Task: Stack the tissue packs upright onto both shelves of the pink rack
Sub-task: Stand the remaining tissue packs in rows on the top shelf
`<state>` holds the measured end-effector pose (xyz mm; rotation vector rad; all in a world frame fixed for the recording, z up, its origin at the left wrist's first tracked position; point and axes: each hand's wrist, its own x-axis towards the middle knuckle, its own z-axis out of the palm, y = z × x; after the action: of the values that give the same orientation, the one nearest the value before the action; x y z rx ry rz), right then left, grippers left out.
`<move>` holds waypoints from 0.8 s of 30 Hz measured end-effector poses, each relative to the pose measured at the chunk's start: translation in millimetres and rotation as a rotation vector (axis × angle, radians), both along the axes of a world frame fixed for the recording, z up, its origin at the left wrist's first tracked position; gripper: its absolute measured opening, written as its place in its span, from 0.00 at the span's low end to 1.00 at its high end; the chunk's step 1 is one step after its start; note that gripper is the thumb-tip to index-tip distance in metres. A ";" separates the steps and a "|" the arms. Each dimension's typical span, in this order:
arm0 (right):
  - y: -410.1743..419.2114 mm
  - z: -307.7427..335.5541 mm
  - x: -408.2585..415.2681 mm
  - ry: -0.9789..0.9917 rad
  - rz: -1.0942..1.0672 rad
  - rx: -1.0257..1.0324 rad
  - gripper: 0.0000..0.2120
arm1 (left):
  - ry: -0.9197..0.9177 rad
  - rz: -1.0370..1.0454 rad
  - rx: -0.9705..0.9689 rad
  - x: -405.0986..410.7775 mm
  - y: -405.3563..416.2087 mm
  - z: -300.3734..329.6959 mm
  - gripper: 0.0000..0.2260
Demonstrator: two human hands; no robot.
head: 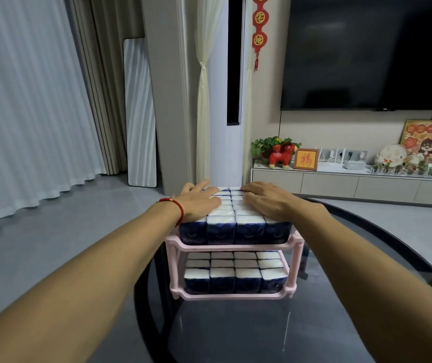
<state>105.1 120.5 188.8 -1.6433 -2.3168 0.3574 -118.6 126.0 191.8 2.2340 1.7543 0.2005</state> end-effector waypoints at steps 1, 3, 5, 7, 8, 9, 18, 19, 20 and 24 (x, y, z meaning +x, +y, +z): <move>-3.5 2.4 1.9 0.061 0.018 -0.020 0.25 | -0.002 -0.008 -0.014 -0.8 -0.4 1.4 0.22; -11.6 10.6 8.0 0.177 0.031 -0.009 0.28 | -0.152 0.025 -0.013 -2.1 11.8 -1.2 0.15; -24.1 17.6 17.3 0.216 0.043 0.028 0.34 | -0.091 -0.073 0.050 -2.6 2.3 11.6 0.25; -41.2 13.9 30.1 0.130 0.086 -0.008 0.42 | 0.067 -0.173 0.137 -6.2 -4.8 12.1 0.38; -47.0 6.8 35.4 0.057 0.110 -0.038 0.45 | 0.105 -0.202 0.146 -6.7 -8.6 8.5 0.40; -51.9 -1.5 38.4 -0.006 0.125 -0.057 0.47 | 0.164 -0.224 0.154 -6.8 -14.0 3.7 0.42; -66.0 -24.3 37.9 0.388 -0.027 0.026 0.44 | -0.340 -0.105 0.329 -14.1 -41.6 -15.5 0.32; -73.7 -25.2 36.8 0.571 -0.057 0.019 0.37 | -0.542 -0.031 0.377 -17.7 -50.5 -22.1 0.27; -76.4 -28.6 36.7 0.750 -0.066 -0.020 0.27 | -0.747 0.041 0.391 -21.7 -60.4 -27.9 0.22; -85.8 -30.1 25.1 0.816 0.005 -0.099 0.15 | -0.925 0.080 0.264 -33.1 -79.3 -59.0 0.20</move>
<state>130.2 34.7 158.6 -1.1961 -1.6942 0.9474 -151.6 46.7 132.8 1.7296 1.3159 1.3010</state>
